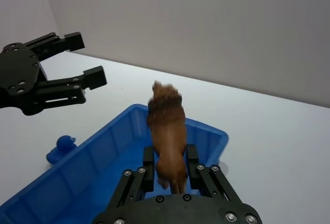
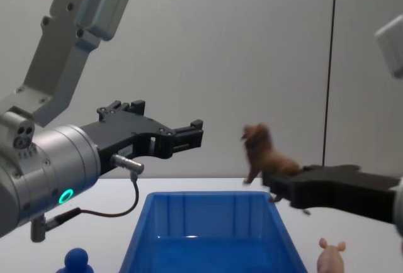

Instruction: Pick up the two dolls from the table and place them into the box.

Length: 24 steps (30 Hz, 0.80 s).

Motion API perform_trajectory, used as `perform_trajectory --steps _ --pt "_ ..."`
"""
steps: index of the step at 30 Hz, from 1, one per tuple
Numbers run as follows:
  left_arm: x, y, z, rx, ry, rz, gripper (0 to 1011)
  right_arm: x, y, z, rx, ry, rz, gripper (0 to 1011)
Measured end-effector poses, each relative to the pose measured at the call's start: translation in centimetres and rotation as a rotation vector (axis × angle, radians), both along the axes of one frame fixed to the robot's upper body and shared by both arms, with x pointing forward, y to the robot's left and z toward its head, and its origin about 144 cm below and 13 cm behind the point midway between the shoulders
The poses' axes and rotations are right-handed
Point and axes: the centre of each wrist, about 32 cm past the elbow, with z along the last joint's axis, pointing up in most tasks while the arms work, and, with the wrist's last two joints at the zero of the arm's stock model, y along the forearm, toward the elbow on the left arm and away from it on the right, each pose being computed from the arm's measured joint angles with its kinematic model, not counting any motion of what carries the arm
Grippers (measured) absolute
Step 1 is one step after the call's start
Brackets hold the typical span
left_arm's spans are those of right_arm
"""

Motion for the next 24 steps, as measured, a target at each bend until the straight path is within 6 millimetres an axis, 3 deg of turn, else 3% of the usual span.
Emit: perform_trajectory --steps 3,16,21,24 --pt "0.0 0.0 0.0 0.0 0.0 0.0 1003 1.1 0.6 -0.1 0.004 0.019 0.04 392" --pt "0.0 0.0 0.0 0.0 0.0 0.0 1003 2.8 1.7 -0.3 0.003 0.059 0.076 846" --pt "0.0 0.0 0.0 0.0 0.0 0.0 1003 2.9 1.6 -0.2 -0.001 0.06 0.056 974" --pt "0.0 0.0 0.0 0.0 0.0 0.0 1003 2.7 1.5 0.0 -0.005 0.057 0.037 1001"
